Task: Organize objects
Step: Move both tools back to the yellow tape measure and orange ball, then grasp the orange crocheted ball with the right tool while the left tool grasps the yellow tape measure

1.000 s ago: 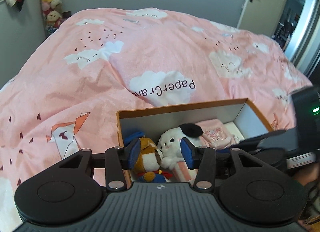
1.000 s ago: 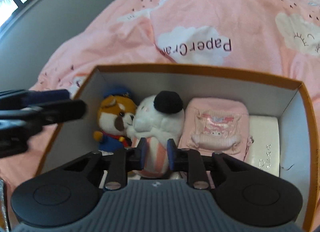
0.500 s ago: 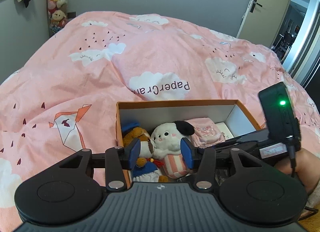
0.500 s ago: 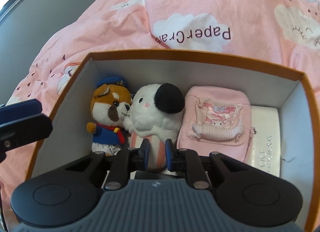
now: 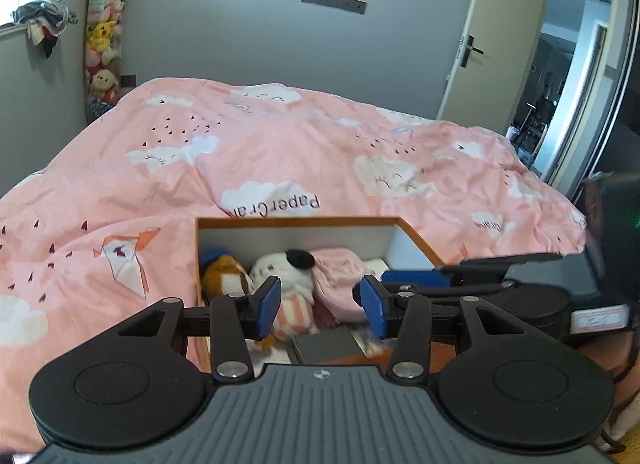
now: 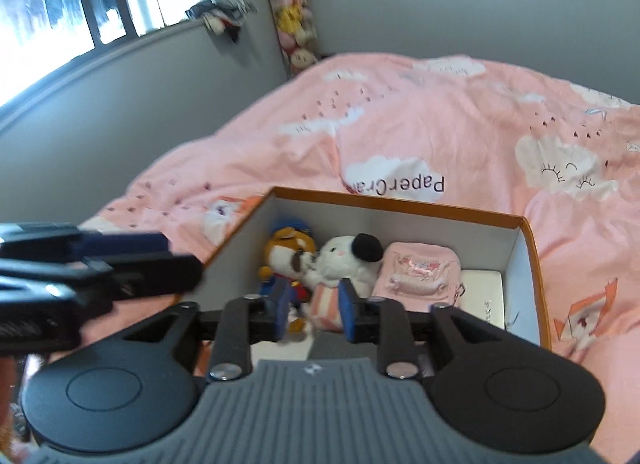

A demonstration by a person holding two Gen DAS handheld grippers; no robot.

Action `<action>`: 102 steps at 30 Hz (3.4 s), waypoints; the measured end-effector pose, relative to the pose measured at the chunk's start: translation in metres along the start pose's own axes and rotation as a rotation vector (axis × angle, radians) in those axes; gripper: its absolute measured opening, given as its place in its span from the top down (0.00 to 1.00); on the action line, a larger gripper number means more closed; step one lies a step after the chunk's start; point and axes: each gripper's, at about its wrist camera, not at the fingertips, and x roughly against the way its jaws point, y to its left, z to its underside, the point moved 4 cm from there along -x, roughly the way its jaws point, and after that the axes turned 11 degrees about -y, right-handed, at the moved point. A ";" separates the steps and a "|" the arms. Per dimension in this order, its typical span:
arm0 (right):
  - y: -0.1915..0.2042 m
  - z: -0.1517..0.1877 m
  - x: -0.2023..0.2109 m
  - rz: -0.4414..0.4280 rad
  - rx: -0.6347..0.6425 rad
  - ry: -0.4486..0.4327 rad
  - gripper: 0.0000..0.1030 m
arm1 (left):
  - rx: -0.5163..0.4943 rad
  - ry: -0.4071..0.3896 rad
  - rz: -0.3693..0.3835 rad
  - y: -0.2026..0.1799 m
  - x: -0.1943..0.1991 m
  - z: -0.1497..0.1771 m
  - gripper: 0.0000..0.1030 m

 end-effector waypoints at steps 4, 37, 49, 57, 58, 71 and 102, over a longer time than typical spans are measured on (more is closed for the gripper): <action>0.012 0.012 0.028 0.021 0.026 -0.038 0.60 | -0.026 0.003 -0.010 -0.012 0.015 0.020 0.49; 0.052 0.154 -0.011 -0.024 0.148 0.298 0.52 | 0.068 0.369 -0.142 0.035 0.004 0.143 0.58; 0.055 0.159 -0.023 -0.087 0.133 0.321 0.52 | 0.086 0.385 -0.139 0.038 0.000 0.148 0.58; 0.058 0.161 -0.022 -0.135 0.115 0.328 0.71 | 0.115 0.375 -0.125 0.041 0.000 0.148 0.58; 0.058 0.160 -0.022 -0.135 0.114 0.324 0.71 | 0.117 0.373 -0.122 0.041 0.000 0.148 0.58; 0.044 0.136 -0.008 -0.108 0.073 0.230 0.90 | 0.052 0.377 -0.179 0.037 -0.003 0.150 0.58; 0.044 0.150 -0.028 -0.137 -0.007 0.310 0.58 | 0.076 0.371 -0.226 0.051 0.002 0.148 0.54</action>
